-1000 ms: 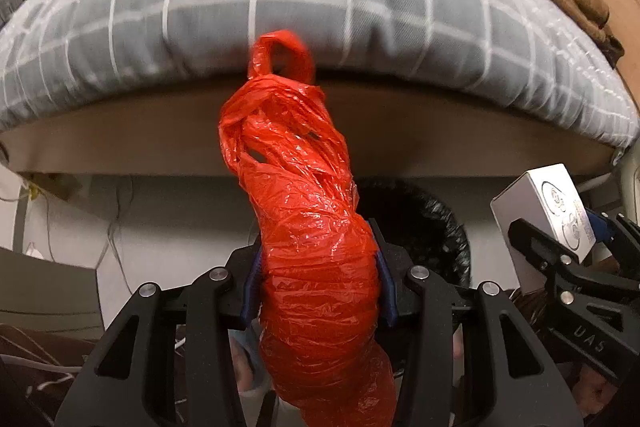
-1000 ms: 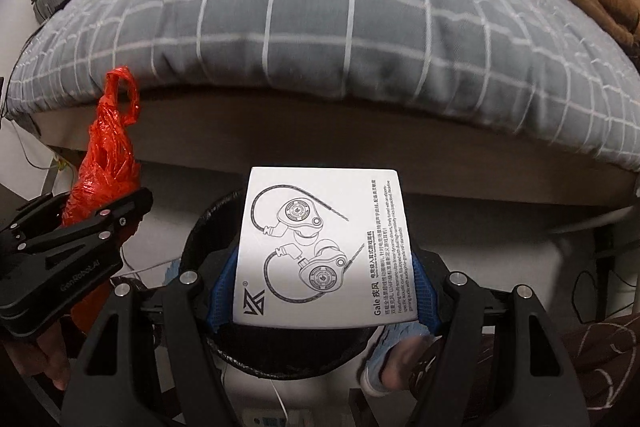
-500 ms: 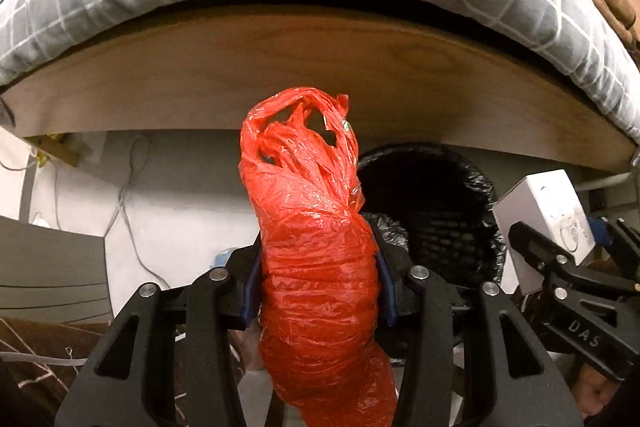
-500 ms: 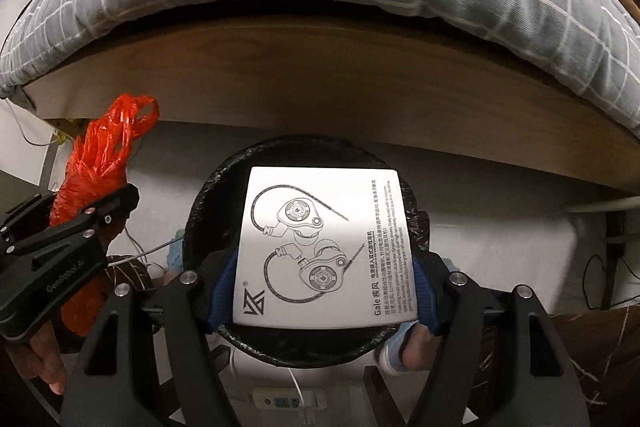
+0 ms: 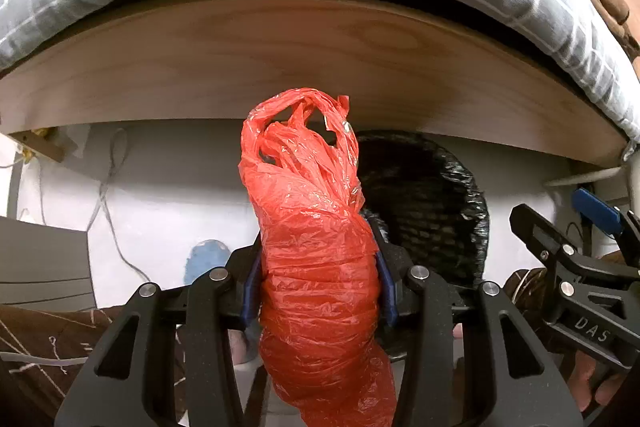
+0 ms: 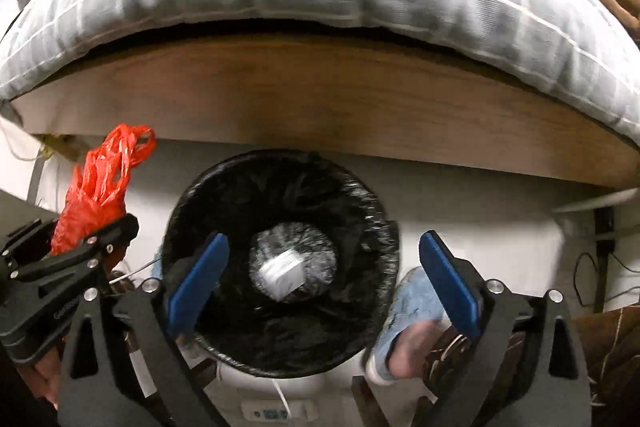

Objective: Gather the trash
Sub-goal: 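Open the right tool over the bin while the left tool drops the red bag in, then raise both tools back toward the trash on the bed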

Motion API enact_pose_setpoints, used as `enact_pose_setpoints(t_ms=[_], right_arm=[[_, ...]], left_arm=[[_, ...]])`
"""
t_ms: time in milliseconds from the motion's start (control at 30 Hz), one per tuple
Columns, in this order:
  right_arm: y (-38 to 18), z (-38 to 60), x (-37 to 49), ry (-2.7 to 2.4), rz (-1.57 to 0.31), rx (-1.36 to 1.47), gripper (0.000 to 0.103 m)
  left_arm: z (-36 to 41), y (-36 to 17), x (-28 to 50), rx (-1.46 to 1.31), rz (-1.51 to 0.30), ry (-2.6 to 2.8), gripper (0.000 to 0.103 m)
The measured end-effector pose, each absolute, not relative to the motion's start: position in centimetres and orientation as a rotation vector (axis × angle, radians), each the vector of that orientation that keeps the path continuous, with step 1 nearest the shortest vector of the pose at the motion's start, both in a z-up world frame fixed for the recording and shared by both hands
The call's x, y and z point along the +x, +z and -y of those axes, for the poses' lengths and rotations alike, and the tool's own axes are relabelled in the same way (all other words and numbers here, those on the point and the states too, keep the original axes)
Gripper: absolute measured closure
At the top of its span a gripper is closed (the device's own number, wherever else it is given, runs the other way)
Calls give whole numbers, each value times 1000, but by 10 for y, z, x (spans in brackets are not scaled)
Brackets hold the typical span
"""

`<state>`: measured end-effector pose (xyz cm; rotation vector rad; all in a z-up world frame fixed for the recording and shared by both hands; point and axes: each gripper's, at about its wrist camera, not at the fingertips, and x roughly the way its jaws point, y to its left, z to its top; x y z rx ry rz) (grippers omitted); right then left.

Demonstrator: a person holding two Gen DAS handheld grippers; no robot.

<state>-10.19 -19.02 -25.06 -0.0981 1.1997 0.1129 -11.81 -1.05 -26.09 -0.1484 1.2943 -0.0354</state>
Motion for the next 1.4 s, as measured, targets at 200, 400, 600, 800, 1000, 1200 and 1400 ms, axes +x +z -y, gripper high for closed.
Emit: enact_pose_setpoints(t_ms=[200, 400, 600, 800, 1000, 1200, 1400], right_arm=[[-253, 220, -102, 14, -1180, -125, 10], [-247, 249, -104, -32, -1170, -100, 10], [-247, 272, -105, -70, -1172, -63, 10], [-246, 277, -105, -82, -1166, -48, 10], [-239, 272, -102, -69, -1150, -53, 10], [-225, 262, -101, -61, -1100, -77, 10], [-205, 260, -99, -51, -1043, -77, 10]], left_arm=[[41, -260, -113, -144, -1295, -84, 59], [73, -264, -108, -121, -1305, -129, 59], [93, -268, -107, -109, -1312, -166, 59], [101, -268, -109, -81, -1282, -157, 42], [95, -262, -112, -64, -1253, -145, 18], [87, -242, -111, -34, -1195, -108, 8], [79, -212, -108, -15, -1118, -86, 6]])
